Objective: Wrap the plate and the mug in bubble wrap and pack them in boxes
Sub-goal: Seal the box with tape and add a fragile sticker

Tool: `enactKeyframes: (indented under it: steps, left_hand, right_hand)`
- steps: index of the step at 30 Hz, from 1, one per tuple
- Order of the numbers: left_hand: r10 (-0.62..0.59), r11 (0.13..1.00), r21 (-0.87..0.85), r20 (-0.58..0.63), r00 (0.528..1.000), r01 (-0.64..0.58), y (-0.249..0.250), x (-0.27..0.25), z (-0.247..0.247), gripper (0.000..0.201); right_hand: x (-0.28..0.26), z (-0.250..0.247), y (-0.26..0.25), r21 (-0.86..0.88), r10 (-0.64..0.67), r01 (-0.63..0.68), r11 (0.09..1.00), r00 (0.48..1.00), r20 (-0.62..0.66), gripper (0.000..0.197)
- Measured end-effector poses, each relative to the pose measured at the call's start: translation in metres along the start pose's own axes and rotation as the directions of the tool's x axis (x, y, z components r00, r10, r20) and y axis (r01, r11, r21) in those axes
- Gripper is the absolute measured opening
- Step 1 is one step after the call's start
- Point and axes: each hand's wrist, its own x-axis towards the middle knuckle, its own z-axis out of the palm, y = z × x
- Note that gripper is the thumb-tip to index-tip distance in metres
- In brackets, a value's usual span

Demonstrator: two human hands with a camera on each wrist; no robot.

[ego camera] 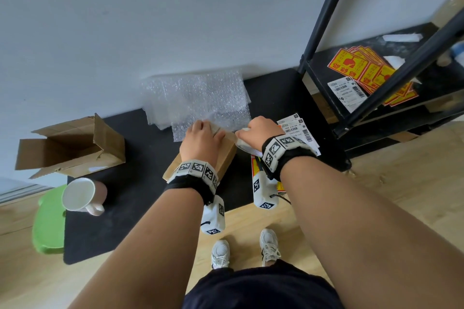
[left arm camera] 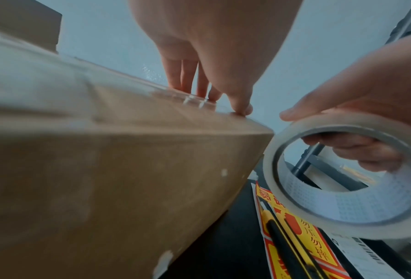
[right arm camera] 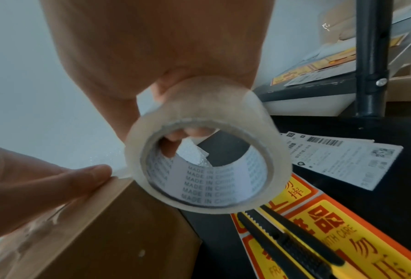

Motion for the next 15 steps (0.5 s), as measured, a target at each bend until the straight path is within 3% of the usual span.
enactKeyframes:
  steps: [7, 10, 15]
  left_hand:
    - [-0.053, 0.998, -0.013, 0.022, 0.998, 0.054, 0.002, -0.004, 0.0, 0.057]
    - [-0.068, 0.997, 0.035, 0.01, 0.998, 0.068, -0.001, -0.011, 0.001, 0.051]
    - [-0.176, 0.978, 0.104, -0.044, 0.983, 0.18, -0.013, -0.02, 0.004, 0.057]
  right_hand:
    - [0.014, -0.002, -0.001, -0.078, -0.055, 0.064, 0.995, 0.992, 0.113, 0.038]
    - [0.015, -0.003, 0.003, -0.04, -0.077, 0.082, 0.996, 0.99, 0.118, 0.042]
    - [0.015, 0.003, 0.001, 0.026, -0.155, 0.153, 0.988, 0.981, 0.117, 0.031]
